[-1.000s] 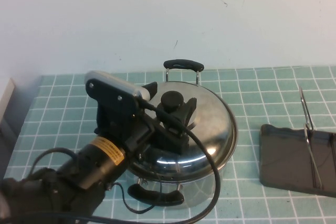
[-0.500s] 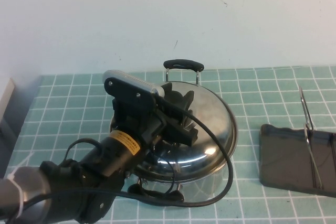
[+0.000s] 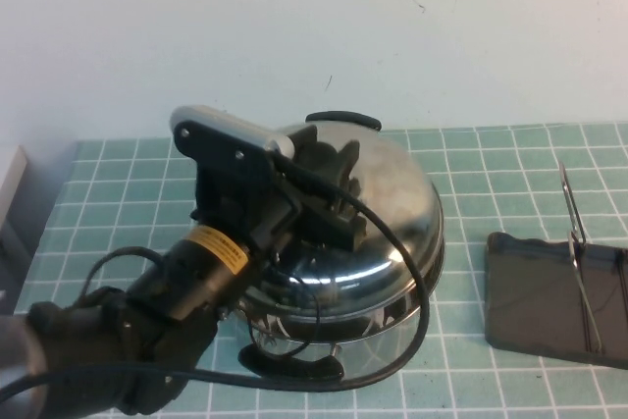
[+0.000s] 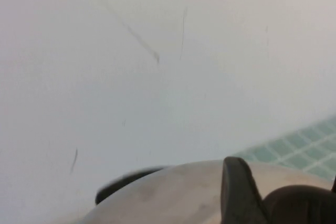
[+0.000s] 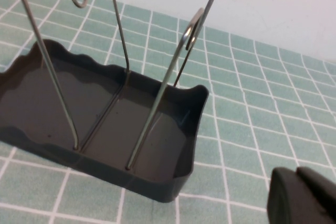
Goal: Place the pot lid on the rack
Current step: Hand over the pot lid, then place the pot lid on the pot rack
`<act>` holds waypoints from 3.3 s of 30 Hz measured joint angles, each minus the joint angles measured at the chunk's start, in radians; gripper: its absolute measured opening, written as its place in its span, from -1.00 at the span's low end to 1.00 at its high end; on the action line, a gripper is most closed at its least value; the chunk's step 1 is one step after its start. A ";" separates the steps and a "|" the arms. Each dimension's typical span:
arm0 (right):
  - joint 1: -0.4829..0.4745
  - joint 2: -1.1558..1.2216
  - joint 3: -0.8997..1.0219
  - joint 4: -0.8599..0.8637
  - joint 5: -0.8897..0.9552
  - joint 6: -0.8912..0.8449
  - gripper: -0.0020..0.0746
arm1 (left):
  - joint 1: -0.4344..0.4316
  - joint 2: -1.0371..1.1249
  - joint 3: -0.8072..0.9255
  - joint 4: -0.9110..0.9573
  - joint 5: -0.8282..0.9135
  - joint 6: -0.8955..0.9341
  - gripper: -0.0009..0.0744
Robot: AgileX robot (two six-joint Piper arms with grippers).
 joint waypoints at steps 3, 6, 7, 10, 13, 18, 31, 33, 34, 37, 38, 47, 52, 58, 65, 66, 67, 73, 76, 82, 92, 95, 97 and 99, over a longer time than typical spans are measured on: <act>0.000 0.000 0.000 -0.021 0.000 0.005 -0.95 | 0.000 -0.097 0.000 0.004 -0.010 -0.041 -0.15; 0.000 0.000 0.004 0.090 -0.030 0.085 -0.95 | 0.000 -0.190 0.000 0.012 -0.010 -0.199 -0.15; 0.000 0.000 0.003 0.175 -0.055 0.137 -0.95 | 0.000 -0.211 0.000 0.012 -0.007 -0.252 -0.15; 0.000 0.000 0.003 0.470 -0.131 0.295 -0.95 | 0.000 -0.254 0.000 0.020 0.007 -0.378 -0.15; 0.000 0.000 0.003 0.680 -0.169 0.341 -0.95 | 0.000 -0.255 0.000 0.053 0.024 -0.421 -0.15; 0.000 0.000 0.003 0.737 -0.219 0.306 -0.95 | 0.000 -0.224 0.000 0.165 0.030 -0.495 -0.15; 0.011 0.003 -0.058 1.528 0.029 -0.350 -0.95 | -0.002 -0.143 -0.022 0.295 -0.070 -0.575 -0.15; 0.011 0.038 -0.086 1.697 0.083 -0.505 -0.95 | -0.002 -0.122 -0.041 0.308 -0.075 -0.575 -0.15; 0.011 0.071 -0.100 1.756 0.119 -0.579 -0.95 | -0.002 -0.110 -0.051 0.314 -0.075 -0.577 -0.15; 0.011 0.201 -0.139 1.826 0.210 -0.740 -0.95 | -0.002 -0.076 -0.072 0.335 -0.077 -0.610 -0.15; 0.011 0.248 -0.154 1.835 0.229 -0.781 -0.95 | -0.002 -0.068 -0.076 0.340 -0.079 -0.617 -0.15; 0.011 0.567 -0.303 1.848 0.307 -0.945 -0.95 | -0.002 -0.052 -0.093 0.346 -0.086 -0.625 -0.15; 0.011 0.792 -0.431 1.848 0.540 -0.967 -0.80 | -0.002 -0.052 -0.097 0.332 -0.120 -0.625 -0.15; 0.011 1.046 -0.569 1.846 0.774 -0.967 -0.04 | 0.016 -0.052 -0.099 0.272 -0.202 -0.626 -0.15; 0.011 1.172 -0.676 1.840 0.815 -0.967 0.34 | 0.057 -0.052 -0.101 0.281 -0.222 -0.691 -0.15; 0.011 1.182 -0.694 1.840 0.813 -0.967 0.34 | 0.057 -0.052 -0.101 0.291 -0.222 -0.695 -0.15; 0.011 1.189 -0.708 1.840 0.810 -0.967 0.35 | 0.057 -0.052 -0.101 0.303 -0.222 -0.700 -0.15; 0.011 1.240 -0.794 1.840 0.775 -0.967 0.36 | 0.057 -0.052 -0.101 0.388 -0.239 -0.746 -0.15; 0.011 1.277 -0.813 1.840 0.759 -0.967 0.36 | 0.057 -0.052 -0.101 0.411 -0.250 -0.757 -0.15; 0.022 1.329 -0.856 1.840 0.759 -0.967 0.18 | 0.043 -0.050 -0.120 0.501 -0.200 -0.751 -0.15; 0.091 1.345 -0.926 1.819 0.755 -1.026 -0.82 | 0.034 -0.050 -0.141 0.467 -0.106 -0.679 0.34; 0.091 1.326 -0.933 1.817 0.740 -1.078 -0.87 | 0.079 -0.054 -0.141 0.477 -0.098 -0.691 0.40; 0.091 1.293 -0.933 1.805 0.722 -1.102 -0.88 | 0.118 -0.068 -0.141 0.509 -0.085 -0.718 0.41; 0.093 1.238 -0.933 1.757 0.664 -1.110 -0.88 | 0.155 -0.088 -0.141 0.551 -0.073 -0.756 0.41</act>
